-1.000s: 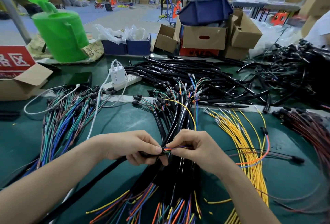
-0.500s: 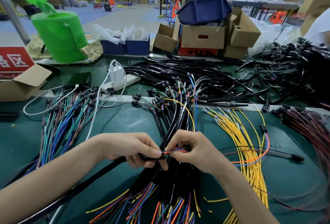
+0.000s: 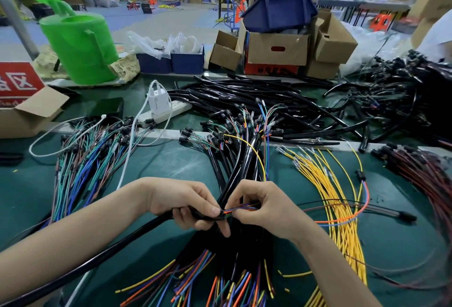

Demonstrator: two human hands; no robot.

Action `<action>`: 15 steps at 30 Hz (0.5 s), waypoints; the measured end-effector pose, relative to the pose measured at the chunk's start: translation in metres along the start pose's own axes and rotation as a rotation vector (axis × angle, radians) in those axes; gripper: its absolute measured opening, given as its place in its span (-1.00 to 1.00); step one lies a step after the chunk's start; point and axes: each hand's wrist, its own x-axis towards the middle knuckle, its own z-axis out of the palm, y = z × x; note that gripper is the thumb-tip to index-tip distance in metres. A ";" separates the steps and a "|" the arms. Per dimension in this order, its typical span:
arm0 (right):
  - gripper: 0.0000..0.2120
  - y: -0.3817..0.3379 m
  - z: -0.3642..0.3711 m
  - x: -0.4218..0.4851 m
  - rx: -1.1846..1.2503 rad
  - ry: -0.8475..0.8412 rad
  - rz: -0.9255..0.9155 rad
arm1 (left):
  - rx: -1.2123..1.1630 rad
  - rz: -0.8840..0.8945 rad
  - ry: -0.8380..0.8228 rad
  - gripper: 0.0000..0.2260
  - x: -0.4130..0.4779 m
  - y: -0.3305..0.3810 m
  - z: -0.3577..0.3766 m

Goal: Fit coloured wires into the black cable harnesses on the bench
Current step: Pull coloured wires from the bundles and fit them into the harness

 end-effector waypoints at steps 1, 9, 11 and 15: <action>-0.74 0.001 0.001 0.000 -0.010 0.018 0.000 | -0.006 -0.006 0.016 -0.73 0.000 0.000 0.001; -0.74 0.004 0.003 0.003 -0.023 0.123 -0.023 | -0.115 0.080 0.267 -0.77 0.000 -0.010 0.011; -0.77 0.004 0.003 0.002 -0.004 0.121 -0.022 | -0.139 0.112 0.311 -0.78 0.001 -0.012 0.015; -0.87 0.004 0.002 0.002 -0.004 0.089 -0.019 | -0.113 0.140 0.371 -0.83 -0.001 -0.010 0.023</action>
